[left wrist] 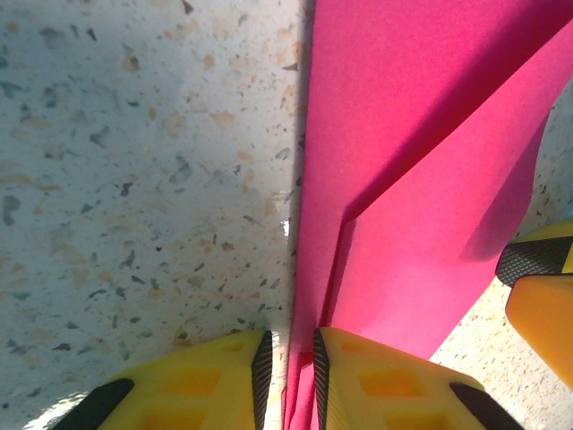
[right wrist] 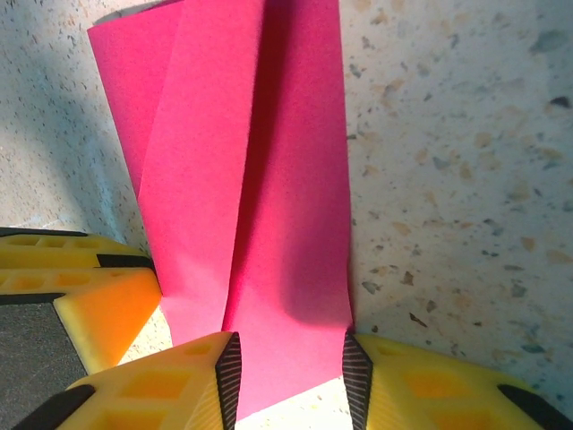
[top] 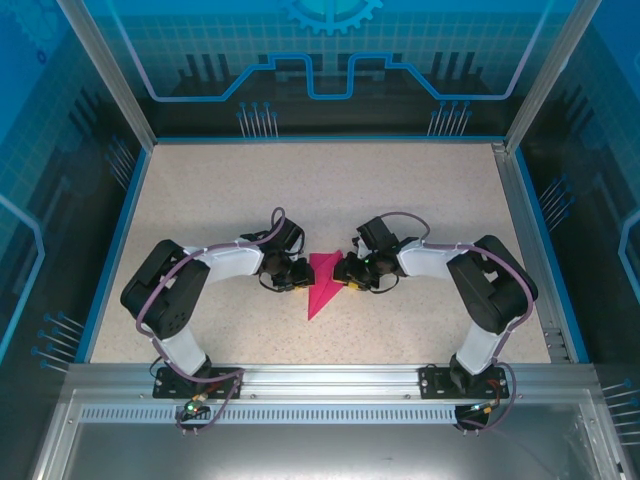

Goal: Fold a paper plane with a square sheet of paper (pick it up from the middle)
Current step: Turn over the paper at the center of the table.

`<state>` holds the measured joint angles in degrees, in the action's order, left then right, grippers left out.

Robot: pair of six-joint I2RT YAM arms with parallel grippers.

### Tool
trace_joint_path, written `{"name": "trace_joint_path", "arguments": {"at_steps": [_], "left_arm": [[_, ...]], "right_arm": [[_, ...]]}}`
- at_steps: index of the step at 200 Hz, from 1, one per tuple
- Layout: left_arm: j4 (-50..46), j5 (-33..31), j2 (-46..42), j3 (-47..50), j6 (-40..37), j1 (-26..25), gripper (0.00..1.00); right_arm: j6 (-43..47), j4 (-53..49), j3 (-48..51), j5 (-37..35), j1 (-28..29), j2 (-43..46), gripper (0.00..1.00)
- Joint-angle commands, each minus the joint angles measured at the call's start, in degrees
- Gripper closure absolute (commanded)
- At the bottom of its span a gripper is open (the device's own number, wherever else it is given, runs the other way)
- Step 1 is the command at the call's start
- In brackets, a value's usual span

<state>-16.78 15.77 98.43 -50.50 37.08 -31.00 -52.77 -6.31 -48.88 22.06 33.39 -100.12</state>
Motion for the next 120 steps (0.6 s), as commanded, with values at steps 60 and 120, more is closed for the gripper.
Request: {"name": "trace_joint_path", "arguments": {"at_steps": [60, 120], "left_arm": [[1.3, 0.25, 3.06, 0.06, -0.87, -1.8, 0.76], [1.31, 0.14, 2.73, 0.14, -0.78, -1.77, 0.77]], "right_arm": [[-0.48, 5.5, -1.14, 2.15, 1.66, -0.24, 0.58], [-0.04, 7.79, -2.94, 4.02, -0.61, -1.74, 0.56]]}}
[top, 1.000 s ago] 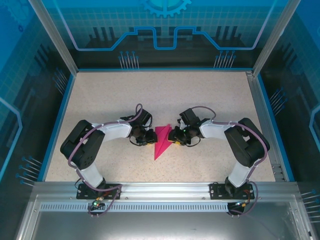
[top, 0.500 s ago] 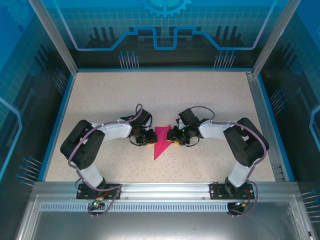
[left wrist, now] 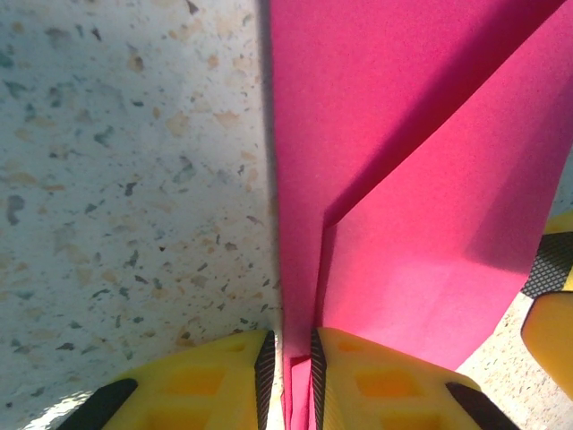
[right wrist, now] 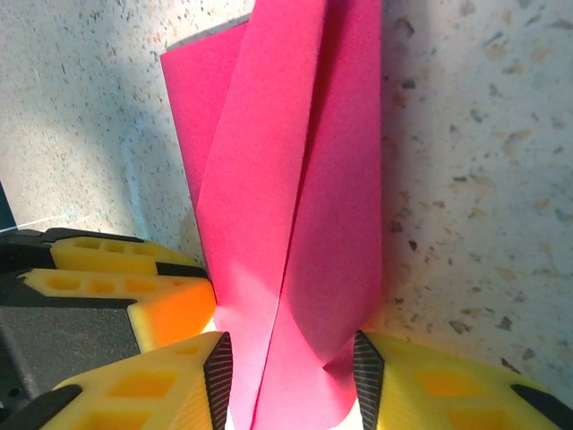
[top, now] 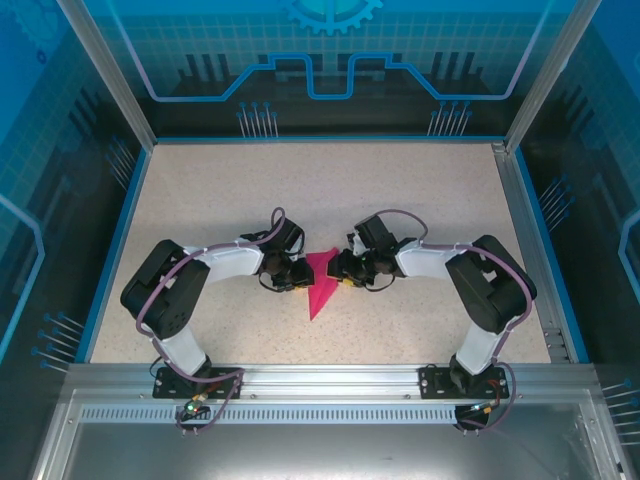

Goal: Fold a paper plane with a square sheet of paper (pick it up from the middle)
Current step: Turn over the paper at the center of the table.

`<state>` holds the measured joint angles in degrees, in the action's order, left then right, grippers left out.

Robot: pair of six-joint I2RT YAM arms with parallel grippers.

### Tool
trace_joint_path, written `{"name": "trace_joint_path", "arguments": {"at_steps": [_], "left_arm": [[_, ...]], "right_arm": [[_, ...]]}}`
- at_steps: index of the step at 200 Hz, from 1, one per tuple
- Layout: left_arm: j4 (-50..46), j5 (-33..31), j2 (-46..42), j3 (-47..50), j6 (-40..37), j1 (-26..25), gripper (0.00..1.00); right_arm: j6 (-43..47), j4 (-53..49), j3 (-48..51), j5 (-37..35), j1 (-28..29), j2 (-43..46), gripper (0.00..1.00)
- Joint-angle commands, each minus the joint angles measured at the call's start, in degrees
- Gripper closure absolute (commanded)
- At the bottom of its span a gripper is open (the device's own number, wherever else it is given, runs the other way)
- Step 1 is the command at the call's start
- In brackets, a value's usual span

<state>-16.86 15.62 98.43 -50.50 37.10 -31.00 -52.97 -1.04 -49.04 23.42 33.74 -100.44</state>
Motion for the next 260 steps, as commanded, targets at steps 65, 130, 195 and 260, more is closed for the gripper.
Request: {"name": "trace_joint_path", "arguments": {"at_steps": [65, 130, 195, 260], "left_arm": [[1.78, 0.05, 2.43, 0.4, -0.2, -1.77, 0.77], [2.93, -0.3, 2.11, 1.67, 0.79, -1.74, 0.78], [3.33, -0.58, 1.45, 2.59, 1.22, -1.71, 0.78], [3.84, -0.59, 0.66, 3.27, 1.86, -1.76, 0.78]], "right_arm": [[-1.74, 6.01, -1.7, 4.26, 0.23, -0.04, 0.52], [-3.83, 7.85, 2.85, 2.93, 3.99, 1.22, 0.51], [-8.06, 10.52, 4.62, -0.48, 4.93, 3.35, 0.49], [-7.61, 13.15, 2.59, -5.65, 5.46, -0.04, 0.53]]}}
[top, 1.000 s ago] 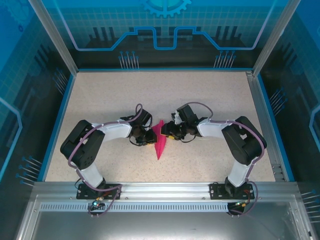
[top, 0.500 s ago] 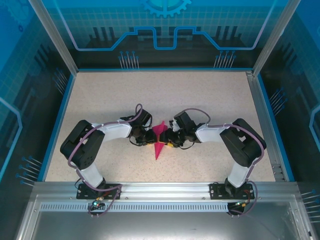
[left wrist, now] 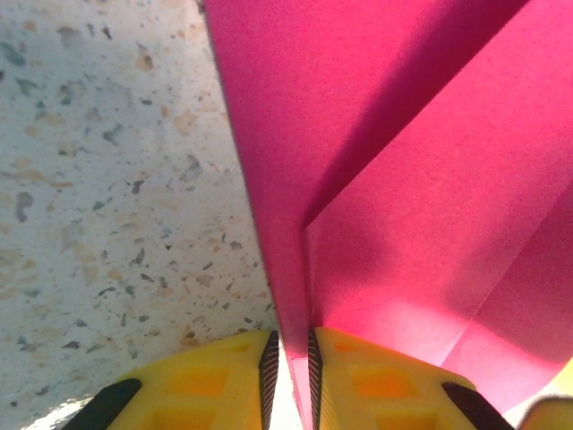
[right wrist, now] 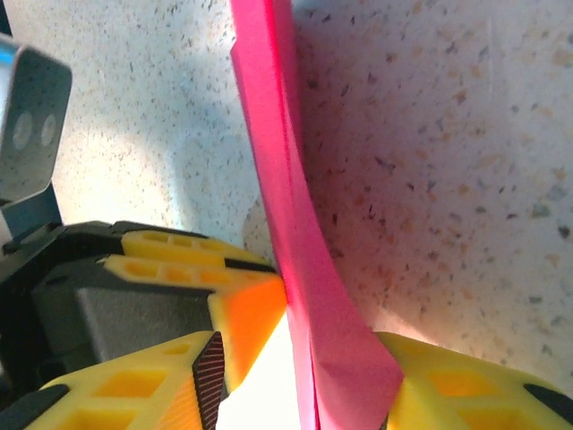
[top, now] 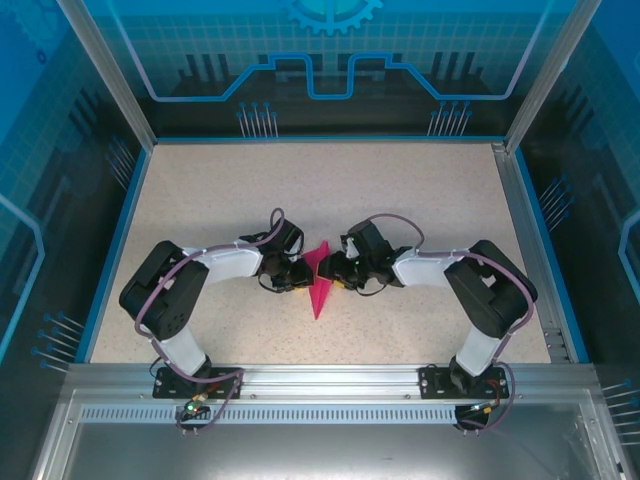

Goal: Fold a paper plane with a square sheet of paper (pick it up from the middle)
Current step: Turn over the paper at the center of the table.

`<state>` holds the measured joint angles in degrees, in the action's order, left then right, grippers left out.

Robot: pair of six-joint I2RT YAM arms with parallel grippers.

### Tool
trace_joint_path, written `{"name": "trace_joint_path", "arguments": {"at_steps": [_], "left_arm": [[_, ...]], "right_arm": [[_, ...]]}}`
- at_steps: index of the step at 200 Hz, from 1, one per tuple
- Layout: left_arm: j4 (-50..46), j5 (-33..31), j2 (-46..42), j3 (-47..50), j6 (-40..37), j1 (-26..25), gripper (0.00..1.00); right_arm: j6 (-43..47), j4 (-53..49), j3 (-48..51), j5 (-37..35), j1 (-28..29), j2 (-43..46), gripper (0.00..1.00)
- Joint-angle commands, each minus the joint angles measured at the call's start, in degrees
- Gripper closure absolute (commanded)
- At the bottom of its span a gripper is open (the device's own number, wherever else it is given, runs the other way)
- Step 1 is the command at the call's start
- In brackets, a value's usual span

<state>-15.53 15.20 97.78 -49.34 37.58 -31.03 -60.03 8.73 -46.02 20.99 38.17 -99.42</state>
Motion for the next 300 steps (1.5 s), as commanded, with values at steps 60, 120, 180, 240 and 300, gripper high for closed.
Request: {"name": "trace_joint_path", "arguments": {"at_steps": [60, 120, 180, 240, 300], "left_arm": [[2.98, -0.06, 1.45, 2.42, 1.79, -1.69, 0.78], [3.32, -0.52, 1.32, 2.58, 2.13, -1.74, 0.78], [3.4, -0.6, 1.1, 3.0, 2.29, -1.76, 0.79], [4.61, -0.25, -1.61, 4.23, 4.11, -1.84, 0.8], [4.64, -1.27, -5.94, 5.46, 5.93, -1.85, 0.77]], "right_arm": [[-2.11, 14.06, 2.01, -4.3, 1.2, -1.78, 0.51], [-1.67, 12.0, 4.97, -4.0, 2.52, -0.65, 0.53], [3.69, 7.12, 2.65, -4.81, 3.84, -1.07, 0.65], [13.91, -0.81, -1.62, -4.42, 4.19, -3.33, 0.77], [17.8, -2.88, -3.0, -3.28, 4.12, -3.39, 0.89]]}}
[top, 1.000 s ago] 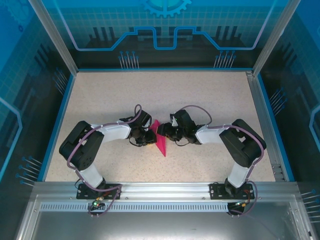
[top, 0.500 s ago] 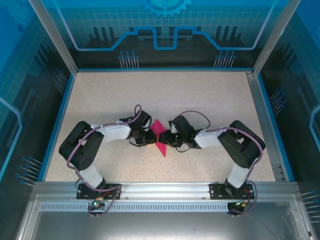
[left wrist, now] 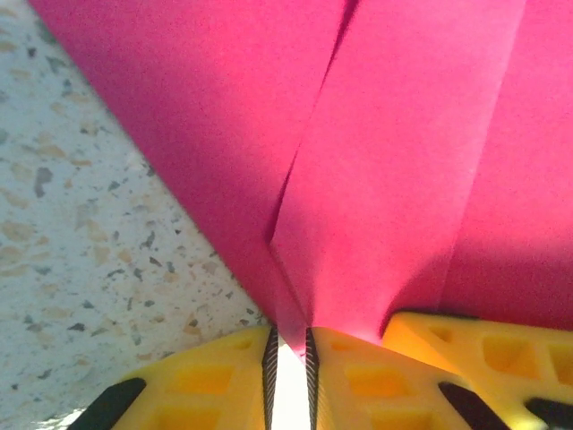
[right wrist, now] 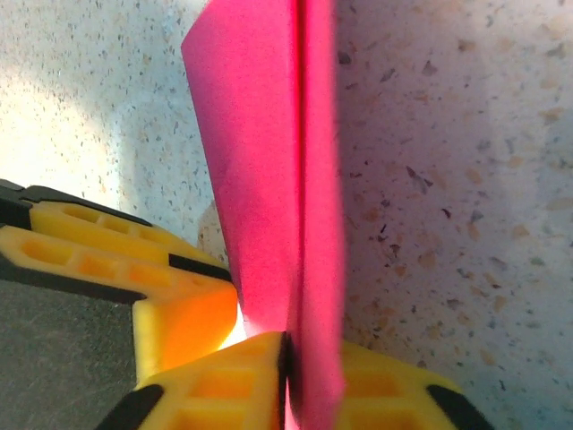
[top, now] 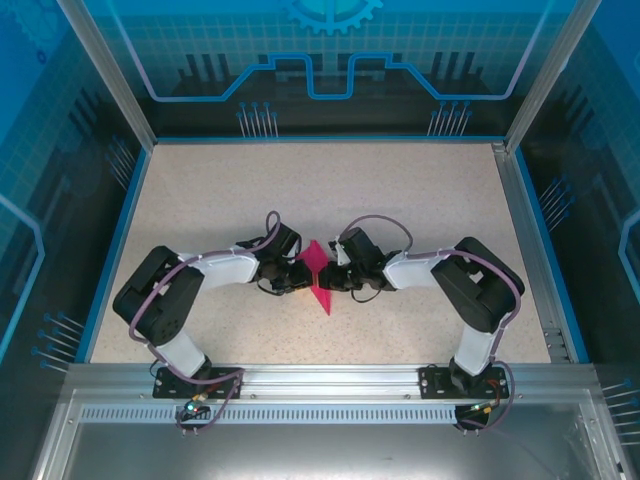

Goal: Fold a paper plane with a square sheet of paper (pick it up from the middle)
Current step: Turn over the paper at the center of the table.

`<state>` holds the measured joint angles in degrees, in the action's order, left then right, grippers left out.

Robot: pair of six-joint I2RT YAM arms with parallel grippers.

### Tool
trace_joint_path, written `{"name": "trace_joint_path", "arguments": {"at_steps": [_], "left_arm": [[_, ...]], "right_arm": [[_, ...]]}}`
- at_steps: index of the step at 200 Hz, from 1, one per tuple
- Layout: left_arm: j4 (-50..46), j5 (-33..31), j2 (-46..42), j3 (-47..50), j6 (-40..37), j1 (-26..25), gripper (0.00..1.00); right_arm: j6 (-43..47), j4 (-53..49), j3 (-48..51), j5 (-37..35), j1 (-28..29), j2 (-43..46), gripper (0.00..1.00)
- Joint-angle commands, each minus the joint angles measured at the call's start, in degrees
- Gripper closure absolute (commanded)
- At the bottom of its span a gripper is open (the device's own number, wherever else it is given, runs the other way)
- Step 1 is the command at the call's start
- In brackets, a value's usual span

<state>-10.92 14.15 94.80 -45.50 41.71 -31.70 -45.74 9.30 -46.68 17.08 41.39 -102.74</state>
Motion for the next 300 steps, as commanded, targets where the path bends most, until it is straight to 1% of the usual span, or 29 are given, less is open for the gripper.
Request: {"name": "trace_joint_path", "arguments": {"at_steps": [1, 24, 37, 52, 69, 92, 106, 118, 146, 174, 194, 216, 244, 260, 286, 300], "left_arm": [[-0.02, -0.29, -3.05, 1.67, 1.84, -1.17, 0.77], [-1.7, -2.76, -7.25, 2.28, 2.55, -1.33, 0.75], [-3.2, -4.34, -10.23, 2.47, 2.67, -1.35, 0.75], [-4.81, -7.74, -14.36, 3.0, 3.39, -1.52, 0.74], [-6.48, -12.6, -19.35, 3.82, 4.45, -1.44, 0.69], [-7.72, -18.49, -24.58, 4.59, 5.7, -1.5, 0.68], [-8.38, -21.38, -26.35, 4.84, 6.78, -1.5, 0.68], [-8.35, -23.25, -27.52, 5.34, 7.87, -1.52, 0.68], [-6.71, -26.9, -29.46, 7.79, 11.87, -1.38, 0.67], [-5.99, -29.16, -30.02, 9.18, 14.91, -1.35, 0.63], [-6.63, -30.65, -30.49, 9.2, 15.59, -1.35, 0.61], [-8.02, -32.31, -31.26, 9.2, 15.59, -1.26, 0.6], [-8.49, -32.94, -33.46, 10.46, 15.42, -0.87, 0.57], [-8.61, -33.11, -35.09, 11.44, 15.25, -0.44, 0.56], [-9.83, -33.25, -37.6, 12.77, 14.57, 0.13, 0.55], [-10.33, -33.28, -39.21, 13.73, 14.58, 0.32, 0.53]], "right_arm": [[3.57, -3.7, -2.4, 0.52, 0.91, 0.04, 0.89], [5.07, -6.8, -2.98, -0.58, 0.6, 1.97, 0.95], [6.05, -9.1, -3.4, -1.82, 0.59, 3.71, 0.96], [7.82, -13.53, -3.4, -4.57, 0.61, 6.17, 0.96], [10.02, -20.64, -6.01, -10.28, 0.57, 9.92, 0.96], [13.63, -30.54, -8.03, -20.28, 0.51, 14.84, 0.95], [15.34, -35.23, -9.28, -25.7, 0.41, 17.02, 0.95], [17.38, -38.42, -10.3, -28.9, 0.3, 18.14, 0.95], [20.48, -43.12, -12.0, -33.34, 0.24, 18.8, 0.96], [22.41, -46.21, -12.79, -36.84, 0.42, 18.81, 0.95], [23.43, -49.62, -15.12, -40.49, 1.8, 17.57, 0.94], [22.47, -55.18, -19.51, -49.19, 5.98, 14.2, 0.94], [18.61, -63.32, -26.24, -59.75, 11.46, 6.06, 0.93], [15.42, -66.92, -29.41, -61.82, 13.07, 1.53, 0.94], [10.9, -70.31, -32.74, -62.92, 15.39, -4.56, 0.93], [9.63, -71.74, -34.62, -63.1, 16.61, -7.95, 0.93]]}}
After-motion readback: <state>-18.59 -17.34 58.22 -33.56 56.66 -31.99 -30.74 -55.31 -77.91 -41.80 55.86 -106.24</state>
